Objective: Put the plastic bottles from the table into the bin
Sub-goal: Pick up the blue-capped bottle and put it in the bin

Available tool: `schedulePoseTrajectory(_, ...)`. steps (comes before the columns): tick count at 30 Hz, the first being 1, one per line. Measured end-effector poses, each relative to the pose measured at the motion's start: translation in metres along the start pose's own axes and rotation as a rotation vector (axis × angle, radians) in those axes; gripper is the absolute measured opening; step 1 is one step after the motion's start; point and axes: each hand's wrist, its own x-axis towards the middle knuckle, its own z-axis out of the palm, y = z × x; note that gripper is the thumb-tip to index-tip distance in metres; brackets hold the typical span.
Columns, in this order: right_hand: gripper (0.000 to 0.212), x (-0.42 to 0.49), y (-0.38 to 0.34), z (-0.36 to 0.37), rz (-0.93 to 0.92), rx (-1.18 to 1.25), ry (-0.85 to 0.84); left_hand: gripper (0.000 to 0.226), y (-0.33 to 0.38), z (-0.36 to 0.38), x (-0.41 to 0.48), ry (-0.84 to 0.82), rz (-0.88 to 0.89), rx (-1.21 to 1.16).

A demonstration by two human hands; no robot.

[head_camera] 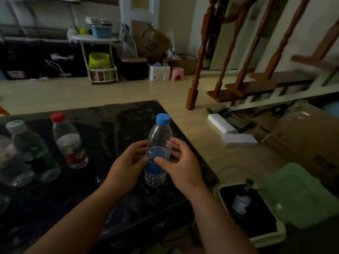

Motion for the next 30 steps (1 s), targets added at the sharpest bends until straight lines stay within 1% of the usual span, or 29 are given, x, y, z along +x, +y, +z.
schedulePoseTrajectory(5, 0.062, 0.001, 0.013, -0.056, 0.022, -0.004, 0.079, 0.044, 0.01, 0.054, 0.019, -0.078, 0.053, 0.02)
schedulePoseTrajectory(10, 0.061, -0.005, 0.027, -0.11, 0.049, -0.053, 0.178, 0.046, 0.015, 0.111, 0.034, -0.155, 0.068, 0.013)
schedulePoseTrajectory(15, 0.069, -0.01, 0.056, -0.16, 0.1, -0.081, 0.284, 0.049, 0.017, 0.169, 0.045, -0.27, 0.067, -0.018)
schedulePoseTrajectory(18, 0.069, -0.014, 0.078, -0.187, 0.134, -0.095, 0.336, 0.05, 0.016, 0.204, 0.05, -0.339, 0.014, -0.068)
schedulePoseTrajectory(21, 0.066, -0.022, 0.1, -0.209, 0.18, -0.082, 0.366, 0.042, 0.008, 0.236, 0.056, -0.422, -0.118, -0.151)
schedulePoseTrajectory(23, 0.065, -0.028, 0.115, -0.223, 0.223, -0.056, 0.387, 0.038, 0.0, 0.254, 0.062, -0.491, -0.17, -0.121)
schedulePoseTrajectory(25, 0.067, -0.035, 0.128, -0.237, 0.272, -0.035, 0.397, 0.034, -0.007, 0.272, 0.066, -0.571, -0.184, -0.068)
schedulePoseTrajectory(30, 0.069, -0.048, 0.154, -0.266, 0.357, -0.056, 0.418, 0.031, -0.019, 0.31, 0.071, -0.663, -0.223, 0.01)
